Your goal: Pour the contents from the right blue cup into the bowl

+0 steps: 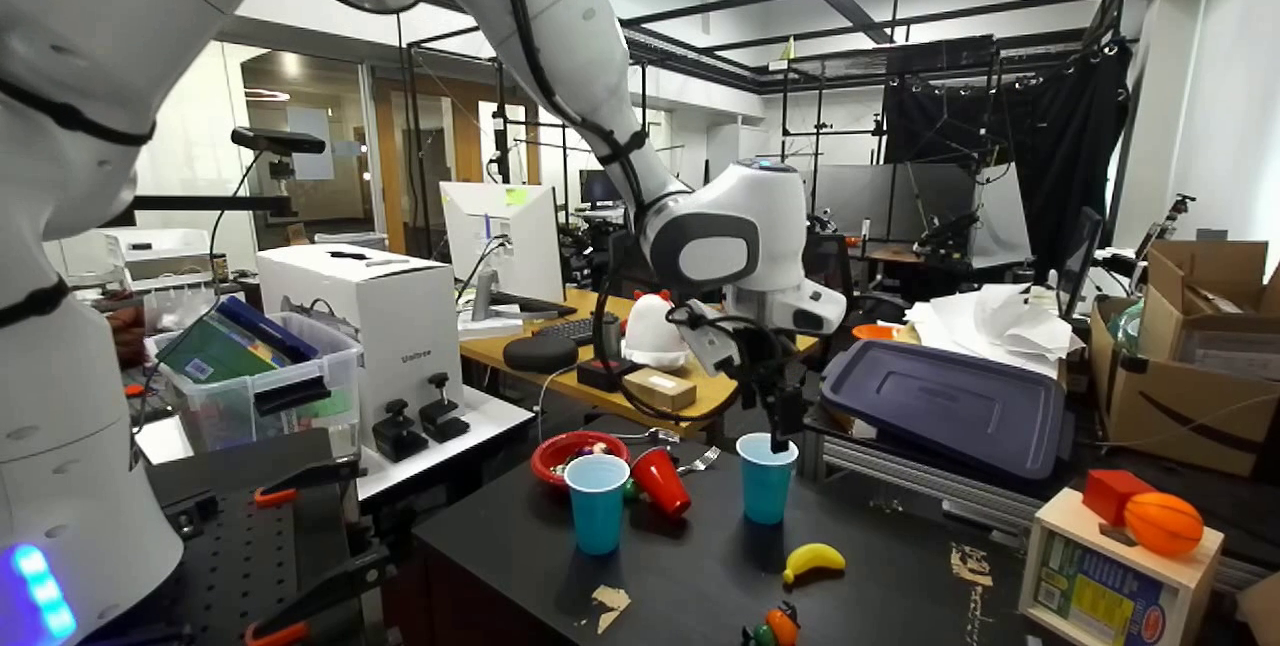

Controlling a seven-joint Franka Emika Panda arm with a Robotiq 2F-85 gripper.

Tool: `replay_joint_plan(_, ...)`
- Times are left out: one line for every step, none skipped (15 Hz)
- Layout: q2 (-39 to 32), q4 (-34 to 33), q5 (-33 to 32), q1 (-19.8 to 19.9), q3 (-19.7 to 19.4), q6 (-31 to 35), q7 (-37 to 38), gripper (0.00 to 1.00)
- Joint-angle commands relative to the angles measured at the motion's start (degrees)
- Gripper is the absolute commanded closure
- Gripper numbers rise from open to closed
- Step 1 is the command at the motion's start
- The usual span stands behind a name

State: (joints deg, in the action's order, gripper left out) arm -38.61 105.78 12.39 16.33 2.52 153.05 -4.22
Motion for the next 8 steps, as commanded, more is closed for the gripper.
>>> replay_joint_plan(8.8, 6.0, -4.0, -4.1, -3.8, -7.4, 1.3, 0.0)
replay_joint_plan(10.2, 6.4, -5.2, -4.8, -4.3, -9.6, 0.9, 0.0)
replay_joint_plan(11.3, 6.6, -6.2, -5.5, -4.8, -11.6, 0.8, 0.0)
replay_joint_plan(12.3, 6.8, -7.4, -6.1, -5.2, -13.6, 0.6, 0.0)
replay_joint_plan(13.5, 6.9, -8.6, -6.8, -5.5, -15.4, 0.5, 0.0)
replay_joint_plan(14.3, 6.9, -9.7, -7.3, -5.9, -16.8, 0.5, 0.0)
replay_joint_plan(15.3, 6.8, -11.6, -8.0, -6.5, -18.4, 0.5, 0.0)
replay_joint_plan(15.9, 6.3, -13.4, -8.4, -7.0, -19.9, 0.2, 0.0)
